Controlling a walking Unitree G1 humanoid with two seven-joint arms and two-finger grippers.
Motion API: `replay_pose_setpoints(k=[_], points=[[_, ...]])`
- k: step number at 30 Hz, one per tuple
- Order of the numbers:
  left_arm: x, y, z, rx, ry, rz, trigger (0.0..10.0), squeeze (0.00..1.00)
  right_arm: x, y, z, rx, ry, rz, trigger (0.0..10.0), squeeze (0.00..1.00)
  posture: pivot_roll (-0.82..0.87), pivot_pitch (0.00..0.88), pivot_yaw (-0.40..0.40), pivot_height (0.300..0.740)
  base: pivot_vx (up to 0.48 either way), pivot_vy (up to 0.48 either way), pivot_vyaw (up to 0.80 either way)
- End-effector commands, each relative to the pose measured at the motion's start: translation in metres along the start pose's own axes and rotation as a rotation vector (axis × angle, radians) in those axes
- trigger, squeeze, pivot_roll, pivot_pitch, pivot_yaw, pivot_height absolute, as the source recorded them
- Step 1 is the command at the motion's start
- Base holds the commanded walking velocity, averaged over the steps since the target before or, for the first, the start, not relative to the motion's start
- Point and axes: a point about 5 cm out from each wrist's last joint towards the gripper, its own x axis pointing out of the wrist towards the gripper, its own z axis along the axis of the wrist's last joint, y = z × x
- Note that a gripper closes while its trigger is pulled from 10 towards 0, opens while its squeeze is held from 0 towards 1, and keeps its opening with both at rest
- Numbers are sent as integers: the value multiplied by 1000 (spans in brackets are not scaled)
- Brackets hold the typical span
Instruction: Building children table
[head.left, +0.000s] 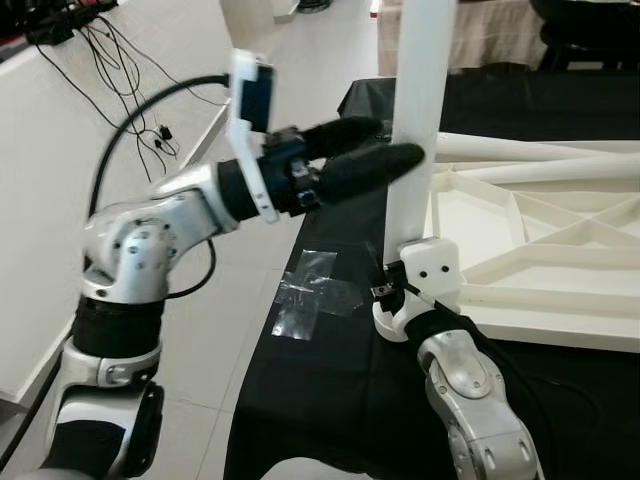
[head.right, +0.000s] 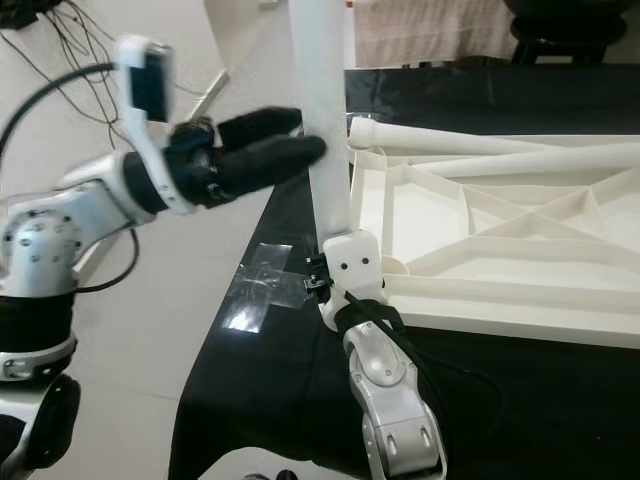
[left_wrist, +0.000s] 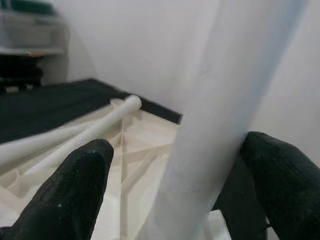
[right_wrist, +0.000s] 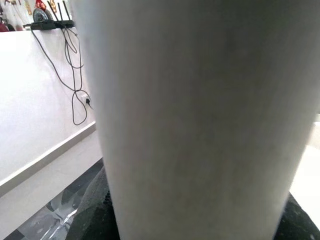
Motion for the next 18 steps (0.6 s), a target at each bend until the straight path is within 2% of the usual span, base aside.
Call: replay_pose_setpoints(k=[1,7,9,10,13,14,15,17,18], points=[[1,5,-2,1,46,13,10000,0,-1,4,-14,33,69,2,10000,0,42,176,183,740,0,0,0],[11,8,-4,10,92,-23,10000,0,0,6,-13,37,56,11,10000,0,42,178,183,740,0,0,0],[15,8,-5,28,101,-31,10000,0,1,7,-12,39,52,15,10000,0,41,179,182,740,0,0,0],[23,10,-4,71,108,-43,10000,0,2,10,-11,44,47,27,10000,0,40,180,180,740,0,0,0],[28,10,-4,103,109,-52,10000,0,2,11,-10,46,45,33,10000,0,40,180,180,740,0,0,0],[30,9,-3,156,111,-48,0,0,3,12,-10,47,44,36,10000,0,37,180,178,740,0,0,0],[30,9,-3,156,111,-48,0,0,3,12,-10,47,44,36,10000,0,37,180,178,740,0,0,0],[34,6,-4,288,135,-36,0,0,3,12,-10,47,43,39,10000,0,34,179,178,740,0,0,0],[36,5,-4,317,136,-36,0,0,4,12,-10,47,43,40,10000,0,34,179,178,740,0,0,0]])
